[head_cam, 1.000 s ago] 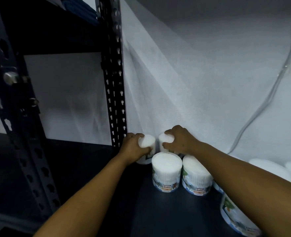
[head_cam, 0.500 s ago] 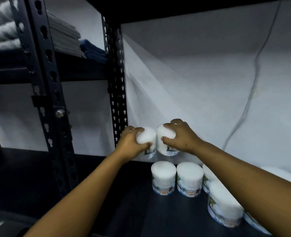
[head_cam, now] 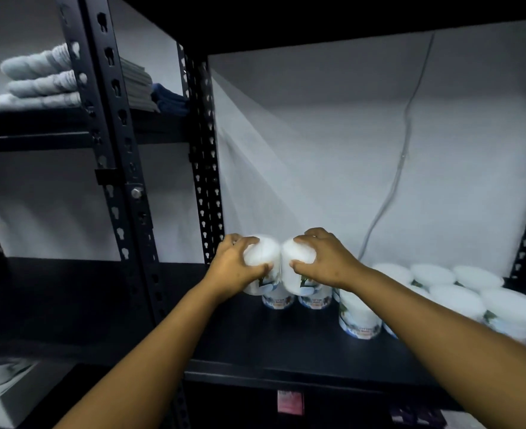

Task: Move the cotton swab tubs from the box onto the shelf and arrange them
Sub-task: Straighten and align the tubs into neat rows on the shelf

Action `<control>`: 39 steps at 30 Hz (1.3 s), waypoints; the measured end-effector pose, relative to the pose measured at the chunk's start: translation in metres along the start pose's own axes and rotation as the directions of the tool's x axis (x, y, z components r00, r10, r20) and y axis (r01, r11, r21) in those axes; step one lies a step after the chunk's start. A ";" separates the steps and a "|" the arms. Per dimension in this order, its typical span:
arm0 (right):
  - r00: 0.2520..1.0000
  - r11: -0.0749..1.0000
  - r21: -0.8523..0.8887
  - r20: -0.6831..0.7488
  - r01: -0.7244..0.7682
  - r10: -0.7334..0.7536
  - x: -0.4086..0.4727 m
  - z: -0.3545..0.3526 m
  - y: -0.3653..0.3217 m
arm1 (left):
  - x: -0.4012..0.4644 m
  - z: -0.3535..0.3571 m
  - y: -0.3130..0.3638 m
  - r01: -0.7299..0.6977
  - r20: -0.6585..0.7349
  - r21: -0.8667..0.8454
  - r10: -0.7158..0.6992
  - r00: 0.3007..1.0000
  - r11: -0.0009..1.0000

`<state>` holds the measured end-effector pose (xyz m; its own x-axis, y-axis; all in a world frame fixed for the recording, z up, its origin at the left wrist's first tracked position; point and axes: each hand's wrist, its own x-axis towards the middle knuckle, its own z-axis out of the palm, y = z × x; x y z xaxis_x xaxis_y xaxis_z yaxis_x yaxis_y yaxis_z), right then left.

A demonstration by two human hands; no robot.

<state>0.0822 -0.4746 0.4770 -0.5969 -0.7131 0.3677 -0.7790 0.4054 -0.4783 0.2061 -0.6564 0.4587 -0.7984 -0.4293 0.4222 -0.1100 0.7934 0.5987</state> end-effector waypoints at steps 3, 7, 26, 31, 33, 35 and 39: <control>0.998 0.999 -0.014 0.051 -0.041 0.042 -0.020 0.013 0.009 | -0.019 0.014 -0.005 0.026 0.033 0.006 -0.027 0.999 1.000; 0.992 0.997 -0.012 0.094 -0.078 0.078 -0.040 0.028 0.019 | -0.038 0.033 -0.015 0.067 0.081 -0.005 -0.066 0.995 0.998; 0.981 0.974 -0.209 0.152 -0.087 0.121 -0.058 0.065 0.049 | -0.046 0.079 -0.040 0.086 0.195 0.018 -0.088 0.977 0.996; 0.992 0.961 -0.275 0.114 -0.019 0.052 -0.064 0.065 0.051 | -0.050 0.084 -0.044 0.076 0.194 0.042 -0.083 0.978 0.996; 0.992 0.952 -0.304 0.130 0.043 -0.004 -0.068 0.066 0.054 | -0.055 0.084 -0.048 0.049 0.122 0.090 -0.060 0.991 0.995; 0.986 0.943 -0.322 0.162 0.088 -0.037 -0.070 0.068 0.057 | -0.058 0.084 -0.052 0.004 0.055 0.126 -0.011 0.998 0.992; 0.987 0.936 -0.345 0.161 0.075 -0.019 -0.066 0.072 0.059 | -0.056 0.086 -0.057 -0.020 0.063 0.101 0.013 0.998 0.995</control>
<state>0.0895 -0.4453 0.3674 -0.5430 -0.8037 0.2434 -0.8397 0.5234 -0.1449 0.2060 -0.6402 0.3426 -0.8357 -0.3905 0.3862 -0.1534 0.8411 0.5186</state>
